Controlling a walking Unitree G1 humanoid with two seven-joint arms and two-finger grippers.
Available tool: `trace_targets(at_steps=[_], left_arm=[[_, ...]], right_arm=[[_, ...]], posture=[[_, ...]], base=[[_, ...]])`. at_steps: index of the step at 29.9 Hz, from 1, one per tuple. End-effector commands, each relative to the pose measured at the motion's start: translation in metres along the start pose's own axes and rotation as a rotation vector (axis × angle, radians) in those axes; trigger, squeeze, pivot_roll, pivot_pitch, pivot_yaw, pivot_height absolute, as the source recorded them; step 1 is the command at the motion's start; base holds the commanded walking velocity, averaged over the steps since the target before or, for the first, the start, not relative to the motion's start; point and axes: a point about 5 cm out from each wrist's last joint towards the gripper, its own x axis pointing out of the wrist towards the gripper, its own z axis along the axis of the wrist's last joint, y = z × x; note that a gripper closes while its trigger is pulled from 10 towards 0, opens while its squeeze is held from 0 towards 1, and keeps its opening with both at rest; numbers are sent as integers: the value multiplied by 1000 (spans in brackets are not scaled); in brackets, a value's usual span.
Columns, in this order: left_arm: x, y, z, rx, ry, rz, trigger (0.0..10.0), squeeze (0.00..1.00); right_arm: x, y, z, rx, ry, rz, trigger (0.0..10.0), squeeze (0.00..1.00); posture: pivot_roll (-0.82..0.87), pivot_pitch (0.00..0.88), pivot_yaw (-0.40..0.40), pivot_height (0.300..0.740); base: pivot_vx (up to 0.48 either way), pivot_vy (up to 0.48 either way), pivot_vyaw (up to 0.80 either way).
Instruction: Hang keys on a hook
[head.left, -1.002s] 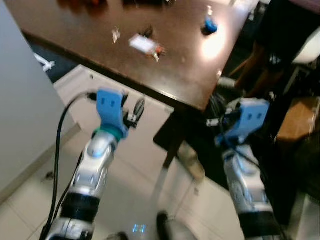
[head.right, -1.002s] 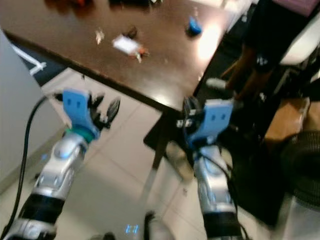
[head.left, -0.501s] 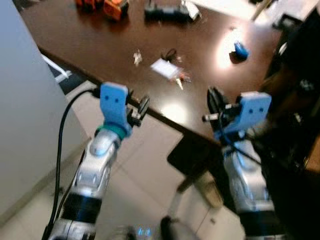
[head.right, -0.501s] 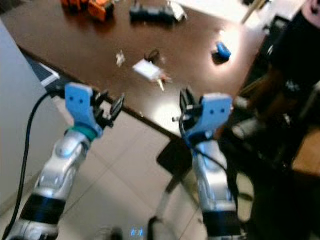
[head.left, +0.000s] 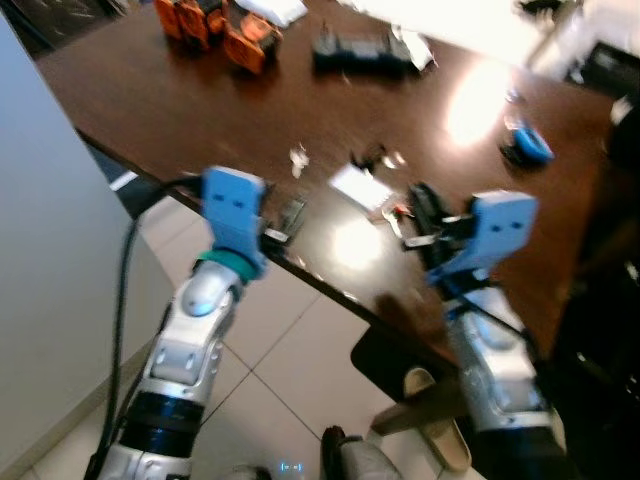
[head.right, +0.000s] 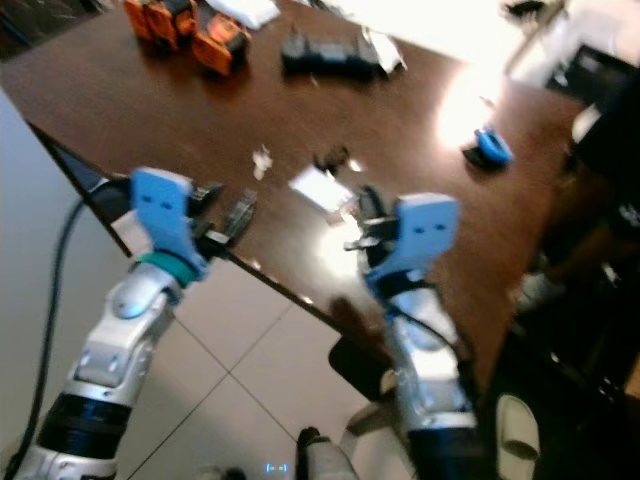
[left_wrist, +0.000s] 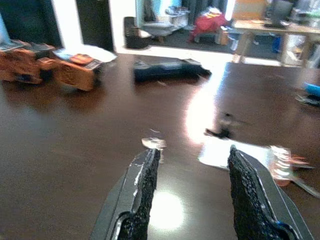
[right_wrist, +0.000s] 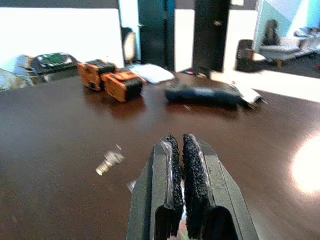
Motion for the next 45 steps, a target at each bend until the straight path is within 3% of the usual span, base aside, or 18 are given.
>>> trace_targets(at_steps=[1,5,12,16,19,23,28,29,30,36,37,38,39,41,42,43,44,45], left_arm=[[-6,-4,-9,-1,49,-42,10000,0],[-16,-20,-24,51,132,-205,10000,0],[-24,-25,-43,63,213,-234,10000,0],[-50,-24,-78,92,394,-328,10000,0],[-59,-22,-81,117,417,-377,10000,0],[-78,-12,-85,170,469,-445,10000,0],[-87,-7,-87,205,496,-467,10000,0],[-91,-4,-88,213,505,-473,10000,447],[-96,-2,-90,220,515,-479,10000,1000],[-98,1,-89,238,509,-460,10000,1000],[-94,1,-87,239,491,-439,10000,765],[-94,1,-87,239,491,-439,10000,765],[-90,2,-85,224,479,-406,10000,0],[-90,2,-85,224,479,-406,10000,0],[-84,3,-81,211,456,-383,10000,0],[-80,4,-77,197,434,-366,10000,0],[-76,6,-72,190,415,-347,10000,0],[-76,6,-72,190,415,-347,10000,0]], right_arm=[[-5,2,-6,2,29,4,10000,0],[-6,-1,-8,-2,38,-4,10000,0],[-9,-4,-12,-13,57,-17,10000,0],[-19,-10,-27,-38,117,-34,10000,0],[-22,-14,-30,-46,133,-47,10000,0],[-39,-40,-42,-73,203,-133,10000,0],[-55,-60,-52,-101,268,-203,10000,0],[-64,-71,-56,-107,298,-243,10000,0],[-77,-85,-60,-85,324,-317,10000,0],[-103,-113,-67,23,353,-488,10000,0],[-108,-117,-69,71,356,-507,10000,0],[-108,-117,-69,71,356,-507,10000,0],[-109,-116,-71,137,355,-491,10000,0],[-109,-116,-71,137,355,-491,10000,0],[-107,-109,-72,198,349,-432,10000,325],[-104,-102,-72,242,343,-372,10000,435],[-100,-95,-72,271,339,-314,10000,882],[-100,-95,-72,271,339,-314,10000,882]], posture=[[-153,156,42,740],[-153,154,43,740],[-156,148,46,740],[-158,145,48,740],[-157,146,48,740],[-150,147,45,740],[-147,151,45,740],[-147,153,46,740],[-147,160,49,740],[-153,168,58,740],[-156,169,61,740],[-156,169,61,740],[-159,171,65,740],[-159,171,65,740],[-159,171,67,740],[-159,171,69,740],[-157,172,69,740],[-157,172,69,740]], base=[[412,0,0],[348,0,0],[157,0,0],[0,0,0],[0,0,0],[0,0,0],[0,0,0],[0,0,0],[0,0,0],[0,0,0],[0,0,0],[0,0,0],[0,0,0],[0,0,0],[0,0,0],[0,0,0],[0,0,0],[0,0,0]])
